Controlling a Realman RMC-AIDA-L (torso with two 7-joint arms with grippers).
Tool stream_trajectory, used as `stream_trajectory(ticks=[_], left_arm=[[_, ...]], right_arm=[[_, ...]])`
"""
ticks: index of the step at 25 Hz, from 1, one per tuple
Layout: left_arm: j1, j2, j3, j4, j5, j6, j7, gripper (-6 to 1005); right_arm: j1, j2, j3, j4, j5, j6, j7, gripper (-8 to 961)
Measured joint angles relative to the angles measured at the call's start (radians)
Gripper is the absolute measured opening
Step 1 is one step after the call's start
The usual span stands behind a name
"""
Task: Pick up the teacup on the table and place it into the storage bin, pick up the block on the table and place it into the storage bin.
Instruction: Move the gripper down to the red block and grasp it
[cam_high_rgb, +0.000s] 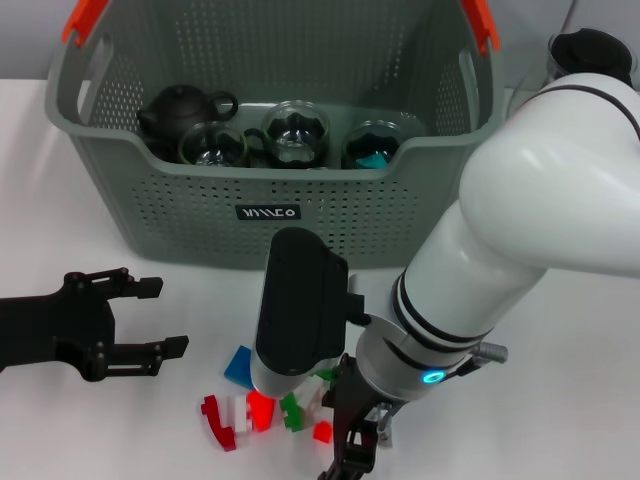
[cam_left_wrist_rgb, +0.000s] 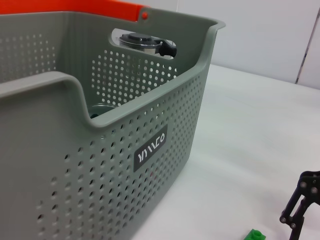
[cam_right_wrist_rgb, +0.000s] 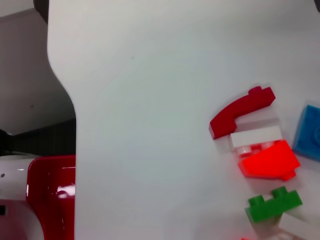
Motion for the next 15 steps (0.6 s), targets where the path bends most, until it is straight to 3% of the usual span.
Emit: stream_trajectory(ticks=[11, 15], left_arm=[[-0.002, 0.0, 0.0, 0.0, 0.0, -0.001, 0.0, 828], [-0.002, 0.0, 0.0, 0.0, 0.0, -0.001, 0.0, 828]], right_arm=[[0.013, 0.001, -0.008, 0.035, 0.029, 0.025, -0.001, 892], [0.019, 0.001, -0.008, 0.04, 0.041, 0.028, -0.001, 686]])
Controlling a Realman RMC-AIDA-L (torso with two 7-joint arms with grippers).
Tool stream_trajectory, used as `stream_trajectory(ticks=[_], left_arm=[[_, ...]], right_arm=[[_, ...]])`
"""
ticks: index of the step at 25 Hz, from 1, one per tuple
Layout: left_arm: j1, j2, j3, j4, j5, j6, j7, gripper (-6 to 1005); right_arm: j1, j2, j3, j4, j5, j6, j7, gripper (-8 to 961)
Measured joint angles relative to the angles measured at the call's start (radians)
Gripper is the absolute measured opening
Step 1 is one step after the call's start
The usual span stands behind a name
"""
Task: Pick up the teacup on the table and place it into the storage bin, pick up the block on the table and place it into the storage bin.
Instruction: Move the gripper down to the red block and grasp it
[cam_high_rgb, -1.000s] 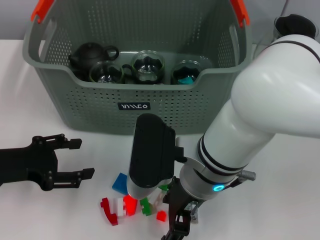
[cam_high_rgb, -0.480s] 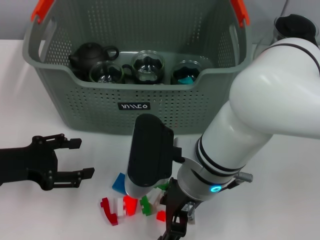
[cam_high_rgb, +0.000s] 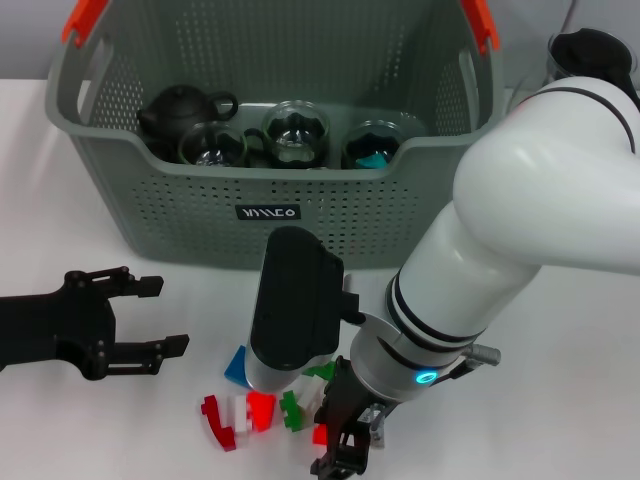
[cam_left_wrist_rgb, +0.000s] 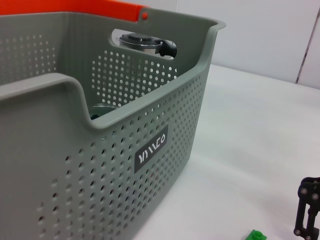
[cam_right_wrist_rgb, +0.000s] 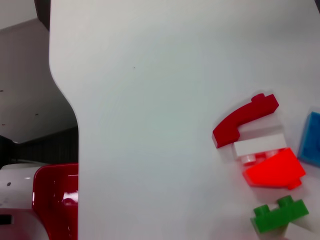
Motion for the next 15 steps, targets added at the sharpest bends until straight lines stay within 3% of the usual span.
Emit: stream_trajectory(ticks=[4, 10, 15], left_arm=[[0.0, 0.0, 0.0, 0.0, 0.0, -0.004, 0.0, 828], [-0.001, 0.001, 0.0, -0.01, 0.0, -0.01, 0.0, 828], [-0.001, 0.002, 0.0, -0.011, 0.0, -0.011, 0.0, 828]], right_arm=[[0.001, 0.0, 0.0, 0.002, 0.0, 0.003, 0.0, 539], [0.016, 0.0, 0.0, 0.025, 0.0, 0.009, 0.001, 479], [0.023, 0.0, 0.0, 0.034, 0.001, 0.011, 0.0, 489]])
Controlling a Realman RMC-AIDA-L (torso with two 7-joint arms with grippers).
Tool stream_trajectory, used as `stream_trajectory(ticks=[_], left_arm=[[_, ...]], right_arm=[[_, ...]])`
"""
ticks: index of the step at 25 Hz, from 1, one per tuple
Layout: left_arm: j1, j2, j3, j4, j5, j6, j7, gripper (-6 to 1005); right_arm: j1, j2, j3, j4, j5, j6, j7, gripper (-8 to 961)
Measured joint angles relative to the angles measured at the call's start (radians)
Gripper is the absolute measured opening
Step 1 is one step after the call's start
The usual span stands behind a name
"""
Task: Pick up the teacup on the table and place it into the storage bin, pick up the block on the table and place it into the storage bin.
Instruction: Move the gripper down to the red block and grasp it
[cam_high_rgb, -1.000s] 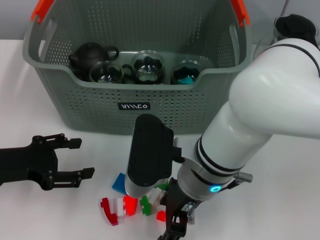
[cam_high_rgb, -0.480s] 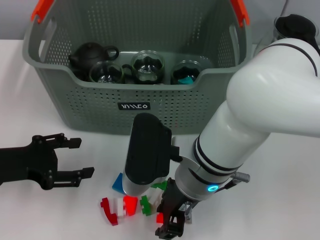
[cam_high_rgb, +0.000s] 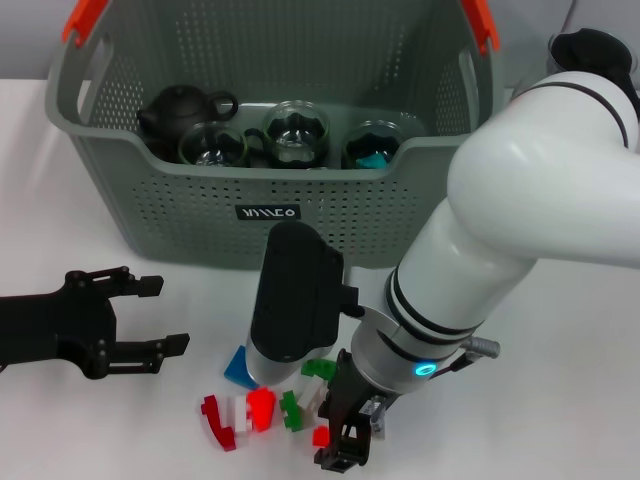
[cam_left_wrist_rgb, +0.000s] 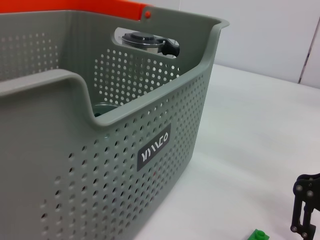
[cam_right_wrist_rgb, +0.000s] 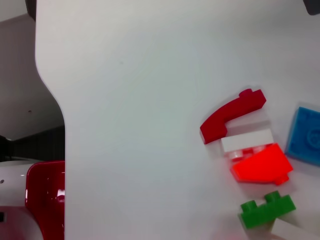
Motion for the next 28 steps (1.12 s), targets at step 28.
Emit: stream_trajectory(ticks=[28], left_arm=[[0.0, 0.0, 0.0, -0.002, 0.0, -0.011, 0.0, 828]], right_arm=[[0.003, 0.0, -0.002, 0.013, 0.015, 0.014, -0.016, 339]])
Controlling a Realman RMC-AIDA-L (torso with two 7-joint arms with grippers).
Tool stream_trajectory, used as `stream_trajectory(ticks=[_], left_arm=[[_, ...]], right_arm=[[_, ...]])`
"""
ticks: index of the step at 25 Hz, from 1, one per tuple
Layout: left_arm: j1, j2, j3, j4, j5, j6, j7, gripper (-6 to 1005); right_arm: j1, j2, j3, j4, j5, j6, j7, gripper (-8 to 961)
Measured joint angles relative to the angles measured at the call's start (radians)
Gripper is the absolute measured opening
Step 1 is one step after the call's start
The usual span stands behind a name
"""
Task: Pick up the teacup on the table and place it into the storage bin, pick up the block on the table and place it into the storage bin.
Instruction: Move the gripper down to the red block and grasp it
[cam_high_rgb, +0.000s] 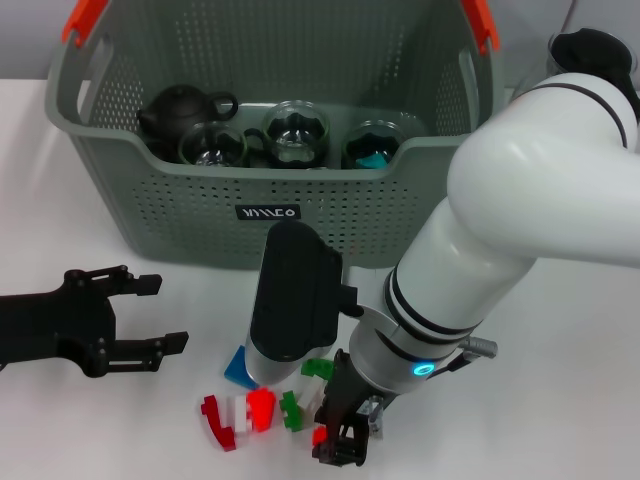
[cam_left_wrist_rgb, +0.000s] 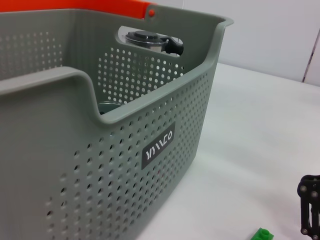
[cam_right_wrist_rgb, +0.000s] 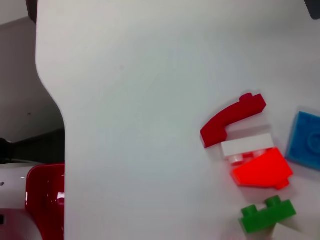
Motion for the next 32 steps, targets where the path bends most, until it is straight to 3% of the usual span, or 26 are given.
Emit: stream_trajectory(ticks=[32], left_arm=[[-0.003, 0.003, 0.0, -0.011, 0.0, -0.011, 0.0, 827]], right_arm=[[0.023, 0.0, -0.002, 0.031, 0.025, 0.008, -0.03, 341]])
